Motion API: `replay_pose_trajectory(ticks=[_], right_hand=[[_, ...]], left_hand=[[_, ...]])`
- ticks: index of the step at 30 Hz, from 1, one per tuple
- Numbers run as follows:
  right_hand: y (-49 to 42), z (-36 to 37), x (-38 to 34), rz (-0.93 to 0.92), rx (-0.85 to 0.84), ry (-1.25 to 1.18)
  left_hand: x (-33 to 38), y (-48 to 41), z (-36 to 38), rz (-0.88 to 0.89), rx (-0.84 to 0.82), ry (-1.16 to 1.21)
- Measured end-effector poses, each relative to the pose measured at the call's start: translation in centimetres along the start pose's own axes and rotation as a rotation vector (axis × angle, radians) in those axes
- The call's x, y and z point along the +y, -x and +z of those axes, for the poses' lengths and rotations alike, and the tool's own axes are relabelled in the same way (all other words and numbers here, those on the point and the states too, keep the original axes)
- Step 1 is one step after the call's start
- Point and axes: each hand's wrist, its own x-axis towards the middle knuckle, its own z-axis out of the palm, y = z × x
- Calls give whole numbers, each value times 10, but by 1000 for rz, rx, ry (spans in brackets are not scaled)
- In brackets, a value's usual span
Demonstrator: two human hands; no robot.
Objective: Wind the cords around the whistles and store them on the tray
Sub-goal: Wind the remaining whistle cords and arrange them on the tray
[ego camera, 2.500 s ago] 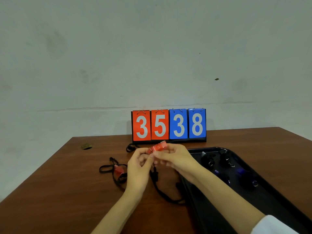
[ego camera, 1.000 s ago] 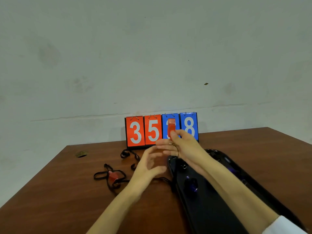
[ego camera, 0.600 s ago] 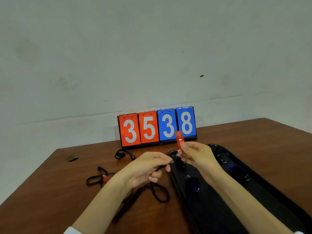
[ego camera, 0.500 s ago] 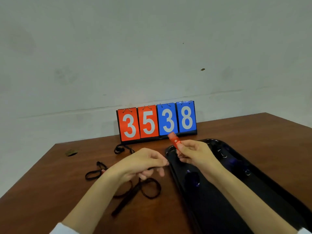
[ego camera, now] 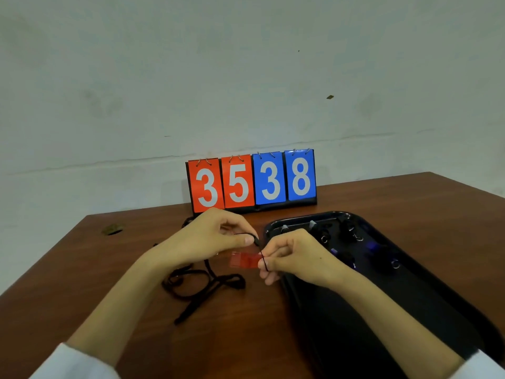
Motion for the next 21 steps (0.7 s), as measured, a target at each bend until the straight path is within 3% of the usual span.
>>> replay_pose_trajectory(ticks=[7, 12, 17, 21], right_hand=[[5, 0, -8, -54, -1, -200], [4, -1, -9, -74, 154, -385], [2, -5, -6, -79, 356, -403], [0, -6, -1, -64, 585, -144]], left_hand=[[-1, 2, 10, -118, 10, 536], [5, -1, 31, -112, 101, 682], [10, -4, 46, -84, 123, 480], [12, -5, 44, -100, 56, 233]])
